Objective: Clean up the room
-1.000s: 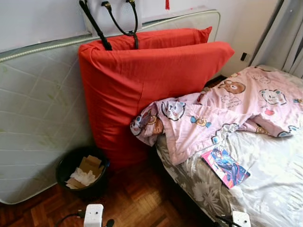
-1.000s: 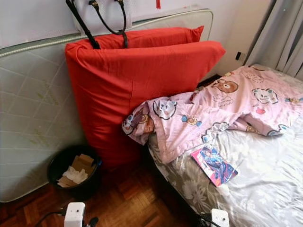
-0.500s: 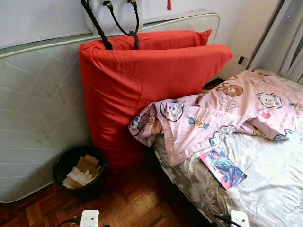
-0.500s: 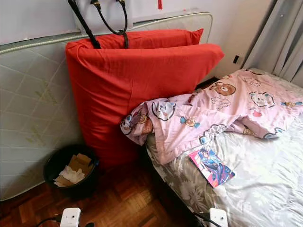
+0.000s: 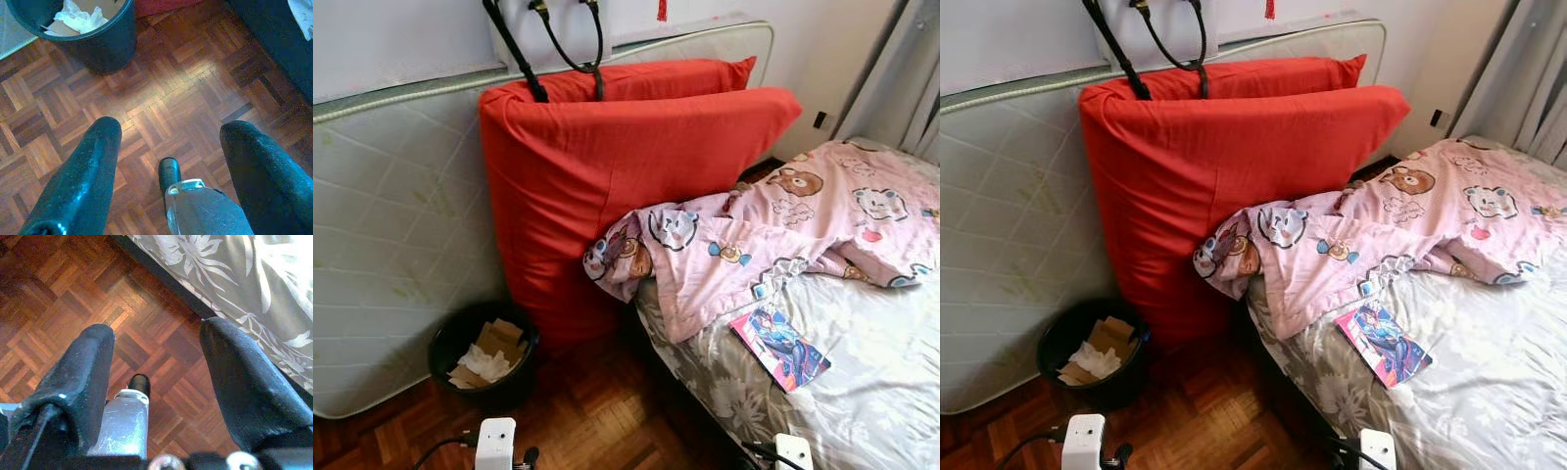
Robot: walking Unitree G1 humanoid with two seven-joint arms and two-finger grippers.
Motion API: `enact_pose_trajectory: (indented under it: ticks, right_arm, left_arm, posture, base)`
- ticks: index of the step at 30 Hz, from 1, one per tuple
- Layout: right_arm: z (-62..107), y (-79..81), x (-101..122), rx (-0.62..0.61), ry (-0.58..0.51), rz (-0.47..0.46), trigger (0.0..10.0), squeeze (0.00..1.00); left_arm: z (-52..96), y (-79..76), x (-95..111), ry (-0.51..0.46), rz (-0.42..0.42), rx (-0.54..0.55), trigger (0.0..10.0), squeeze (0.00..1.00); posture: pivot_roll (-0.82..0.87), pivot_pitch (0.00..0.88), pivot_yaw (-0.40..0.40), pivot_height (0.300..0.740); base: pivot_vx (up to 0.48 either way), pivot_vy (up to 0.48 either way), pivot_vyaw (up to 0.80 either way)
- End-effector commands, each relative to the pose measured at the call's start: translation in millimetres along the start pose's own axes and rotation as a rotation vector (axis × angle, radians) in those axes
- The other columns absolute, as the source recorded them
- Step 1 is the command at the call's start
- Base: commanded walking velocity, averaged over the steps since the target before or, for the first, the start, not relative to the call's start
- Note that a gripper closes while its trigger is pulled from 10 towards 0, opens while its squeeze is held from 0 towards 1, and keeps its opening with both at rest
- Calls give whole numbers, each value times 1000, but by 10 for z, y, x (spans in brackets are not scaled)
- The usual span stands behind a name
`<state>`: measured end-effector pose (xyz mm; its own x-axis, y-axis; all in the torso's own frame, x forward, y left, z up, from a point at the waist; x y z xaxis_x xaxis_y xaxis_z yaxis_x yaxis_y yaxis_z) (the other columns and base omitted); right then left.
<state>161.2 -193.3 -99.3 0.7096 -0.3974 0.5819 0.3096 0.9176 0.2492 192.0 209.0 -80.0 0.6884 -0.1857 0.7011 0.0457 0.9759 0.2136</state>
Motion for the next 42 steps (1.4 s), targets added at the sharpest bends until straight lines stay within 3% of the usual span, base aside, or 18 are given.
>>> enact_pose_trajectory:
  ticks: [1, 13, 24, 29, 31, 42]
  right_arm:
    - [9, -26, -30, -17, 11, -14, 10000, 0]
    - [16, -13, -88, -5, 48, 21, 10000, 0]
    - [46, 8, -209, -6, 68, 24, 10000, 0]
    - [37, 32, -205, -3, 71, 25, 10000, 0]
    - [28, 45, -189, 0, 70, 25, 10000, 0]
    - [4, 53, -116, 5, 61, 30, 10000, 0]
  left_arm:
    - [15, -4, -48, 16, -24, -4, 10000, 0]
    - [68, -7, -183, 50, -17, -11, 10000, 0]
    - [66, -36, -156, 28, 13, -27, 10000, 0]
    - [65, -54, -151, 25, -1, -38, 10000, 0]
    - [63, -48, -134, 13, -43, -36, 10000, 0]
    - [57, -50, -134, 24, -24, -31, 10000, 0]
  posture:
    - [13, 19, -43, 740]
    - [12, 37, -51, 740]
    - [6, 54, -45, 740]
    - [7, 54, -42, 740]
    - [7, 52, -41, 740]
    - [10, 42, -42, 740]
  base:
    - [0, 0, 0]
    - [0, 0, 0]
    - [0, 0, -740]
    - [0, 0, -756]
    - [0, 0, -756]
    - [0, -128, -693]
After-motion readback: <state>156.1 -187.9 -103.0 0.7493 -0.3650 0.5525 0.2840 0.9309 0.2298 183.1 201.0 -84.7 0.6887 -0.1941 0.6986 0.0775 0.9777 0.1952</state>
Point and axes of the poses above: a point about 5 cm out from each wrist's last joint towards the gripper, its own z axis pointing back from the gripper into the wrist, its own x axis along the axis of the wrist's last joint, y = z × x, the point moved 1 cm from there along -z, pointing out of the wrist towards the gripper, and after that the axes turned 11 degrees about -z, right-handed, at the moved point
